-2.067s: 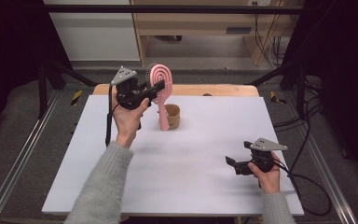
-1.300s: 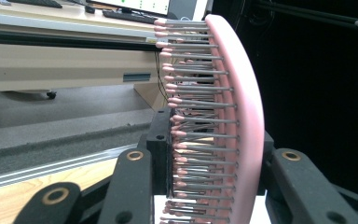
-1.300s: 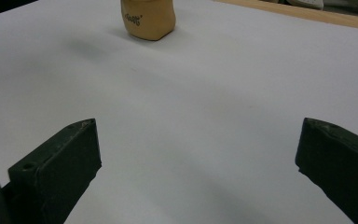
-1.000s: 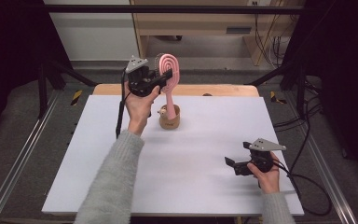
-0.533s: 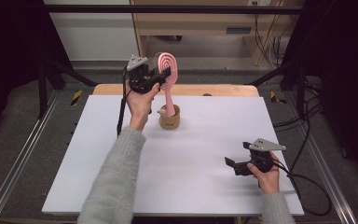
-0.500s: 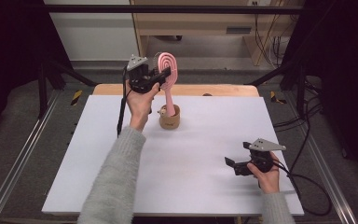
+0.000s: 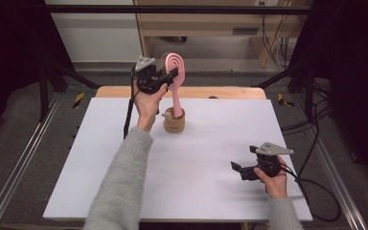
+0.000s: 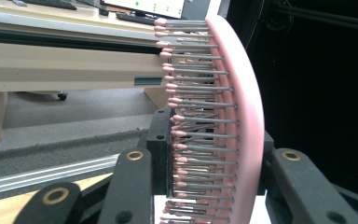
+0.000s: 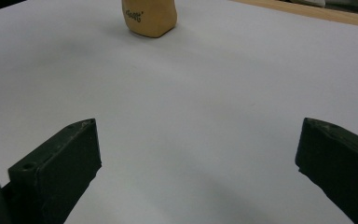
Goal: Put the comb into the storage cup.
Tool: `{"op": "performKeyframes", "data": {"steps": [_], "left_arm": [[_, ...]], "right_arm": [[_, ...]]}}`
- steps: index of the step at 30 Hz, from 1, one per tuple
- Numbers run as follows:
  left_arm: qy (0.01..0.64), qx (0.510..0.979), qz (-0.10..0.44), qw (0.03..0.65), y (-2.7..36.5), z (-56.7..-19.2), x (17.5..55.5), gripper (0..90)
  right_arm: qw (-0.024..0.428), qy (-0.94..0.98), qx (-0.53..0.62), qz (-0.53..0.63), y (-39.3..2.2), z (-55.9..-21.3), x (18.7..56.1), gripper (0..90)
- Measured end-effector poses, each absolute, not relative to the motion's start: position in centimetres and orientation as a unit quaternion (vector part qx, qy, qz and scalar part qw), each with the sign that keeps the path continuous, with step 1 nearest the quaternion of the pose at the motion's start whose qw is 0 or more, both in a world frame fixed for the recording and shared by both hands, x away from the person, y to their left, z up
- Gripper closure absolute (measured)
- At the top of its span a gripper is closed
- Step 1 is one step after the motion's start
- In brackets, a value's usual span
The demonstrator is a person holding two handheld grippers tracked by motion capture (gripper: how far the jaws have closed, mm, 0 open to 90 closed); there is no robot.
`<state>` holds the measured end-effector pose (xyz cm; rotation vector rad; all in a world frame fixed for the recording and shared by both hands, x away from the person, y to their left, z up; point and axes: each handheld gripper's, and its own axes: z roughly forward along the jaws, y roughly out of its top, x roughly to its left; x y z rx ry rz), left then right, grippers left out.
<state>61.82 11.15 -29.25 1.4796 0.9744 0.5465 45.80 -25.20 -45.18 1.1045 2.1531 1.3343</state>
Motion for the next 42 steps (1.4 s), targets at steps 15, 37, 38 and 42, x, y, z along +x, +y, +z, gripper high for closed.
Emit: {"op": "performKeyframes", "data": {"steps": [15, 37, 38, 42], "left_arm": [[0.421, 0.640, 0.240, 0.596, 10.8, -30.4, 63.0, 63.2], [0.428, 0.646, 0.239, 0.585, 10.9, -32.4, 64.2, 63.2], [0.429, 0.646, 0.239, 0.584, 10.9, -32.5, 64.2, 63.2], [0.433, 0.645, 0.235, 0.584, 11.2, -33.0, 64.2, 63.2]], "right_arm": [[0.189, 0.765, 0.393, 0.474, -25.2, -45.2, 45.8, 0.4], [0.189, 0.767, 0.392, 0.472, -25.2, -45.2, 45.8, 0.3], [0.189, 0.767, 0.392, 0.472, -25.2, -45.2, 45.8, 0.3], [0.187, 0.767, 0.393, 0.472, -25.2, -45.2, 45.8, 0.3]]}}
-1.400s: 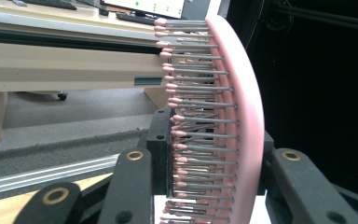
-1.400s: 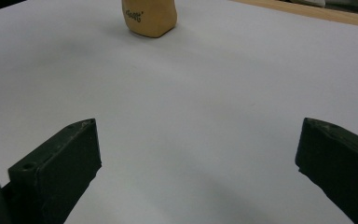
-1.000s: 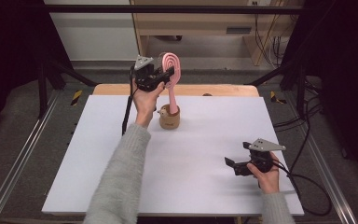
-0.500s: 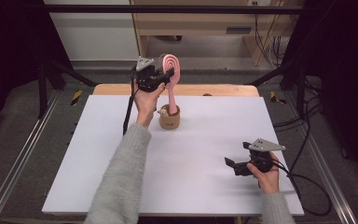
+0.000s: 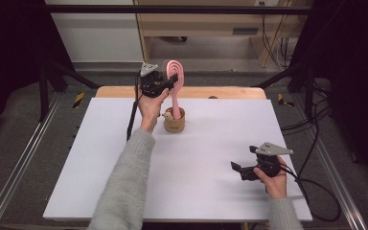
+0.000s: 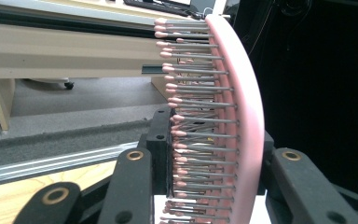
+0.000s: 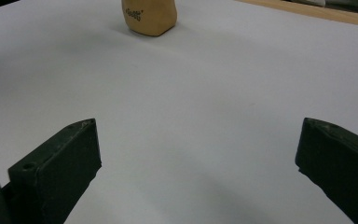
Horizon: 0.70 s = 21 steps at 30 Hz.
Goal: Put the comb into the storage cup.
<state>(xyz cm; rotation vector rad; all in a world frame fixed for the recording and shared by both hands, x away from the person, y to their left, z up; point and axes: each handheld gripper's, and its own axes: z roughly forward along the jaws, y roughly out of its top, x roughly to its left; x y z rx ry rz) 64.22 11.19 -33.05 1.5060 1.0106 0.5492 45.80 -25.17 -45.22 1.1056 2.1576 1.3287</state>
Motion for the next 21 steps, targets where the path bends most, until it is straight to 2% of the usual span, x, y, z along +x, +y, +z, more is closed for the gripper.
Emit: {"op": "performKeyframes", "data": {"steps": [21], "left_arm": [[0.439, 0.646, 0.226, 0.582, 11.7, -35.0, 64.0, 63.2]], "right_arm": [[0.187, 0.768, 0.392, 0.470, -25.1, -45.3, 45.8, 0.4]]}}
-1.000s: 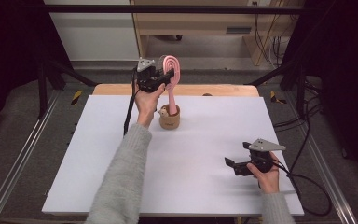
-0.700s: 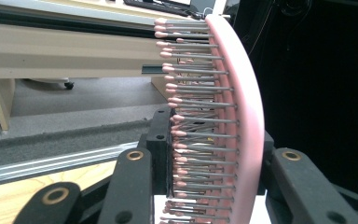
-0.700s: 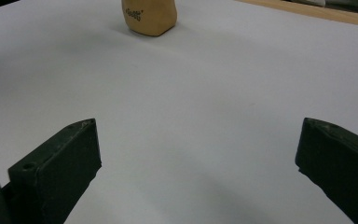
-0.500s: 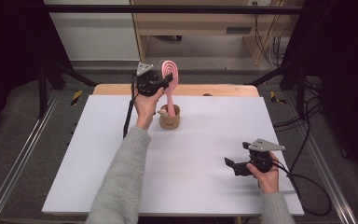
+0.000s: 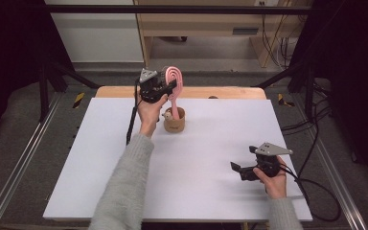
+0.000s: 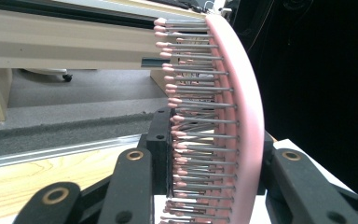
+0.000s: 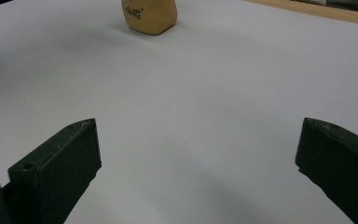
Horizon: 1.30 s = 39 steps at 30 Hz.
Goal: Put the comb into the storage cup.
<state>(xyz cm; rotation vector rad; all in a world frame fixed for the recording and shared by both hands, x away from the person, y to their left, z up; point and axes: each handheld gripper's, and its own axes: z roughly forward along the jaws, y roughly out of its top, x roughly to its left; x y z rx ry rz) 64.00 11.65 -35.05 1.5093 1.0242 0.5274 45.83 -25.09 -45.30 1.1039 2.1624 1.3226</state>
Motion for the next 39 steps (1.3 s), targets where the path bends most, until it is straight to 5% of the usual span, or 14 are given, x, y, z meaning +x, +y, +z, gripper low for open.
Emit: {"op": "performKeyframes", "data": {"steps": [39], "left_arm": [[0.463, 0.626, 0.228, 0.584, 14.1, -37.9, 63.6, 61.1]], "right_arm": [[0.187, 0.771, 0.391, 0.467, -25.0, -45.4, 45.9, 0.3]]}}
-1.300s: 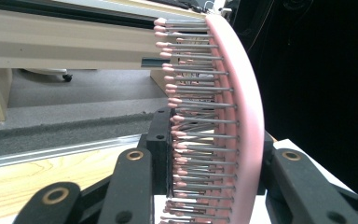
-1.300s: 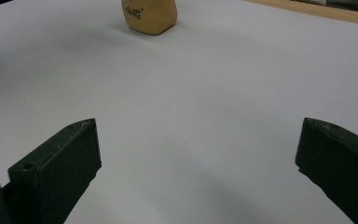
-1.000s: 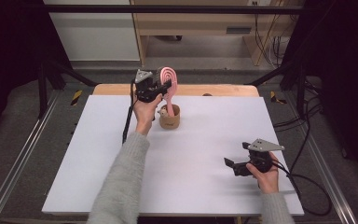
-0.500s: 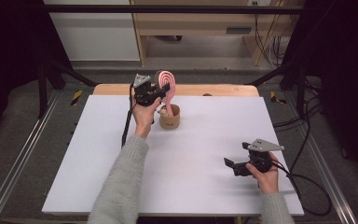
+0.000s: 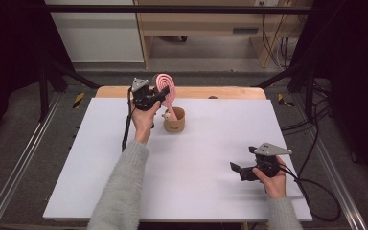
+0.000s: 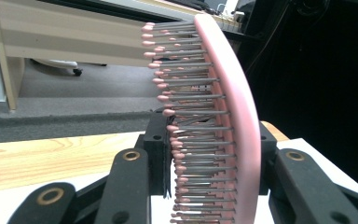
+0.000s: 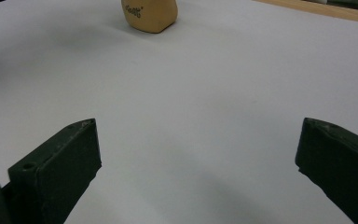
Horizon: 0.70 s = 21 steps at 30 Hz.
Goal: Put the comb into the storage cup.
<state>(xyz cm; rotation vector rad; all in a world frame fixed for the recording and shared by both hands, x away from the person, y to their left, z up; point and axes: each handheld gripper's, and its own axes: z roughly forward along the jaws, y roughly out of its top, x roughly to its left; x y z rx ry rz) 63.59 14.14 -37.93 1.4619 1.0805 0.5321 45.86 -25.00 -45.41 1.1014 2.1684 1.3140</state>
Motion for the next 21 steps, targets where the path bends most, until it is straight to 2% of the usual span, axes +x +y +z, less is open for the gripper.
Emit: {"op": "performKeyframes", "data": {"steps": [21], "left_arm": [[0.484, 0.621, 0.249, 0.564, 16.2, -38.6, 63.7, 55.7]], "right_arm": [[0.187, 0.772, 0.392, 0.465, -24.9, -45.5, 45.9, 0.4]]}}
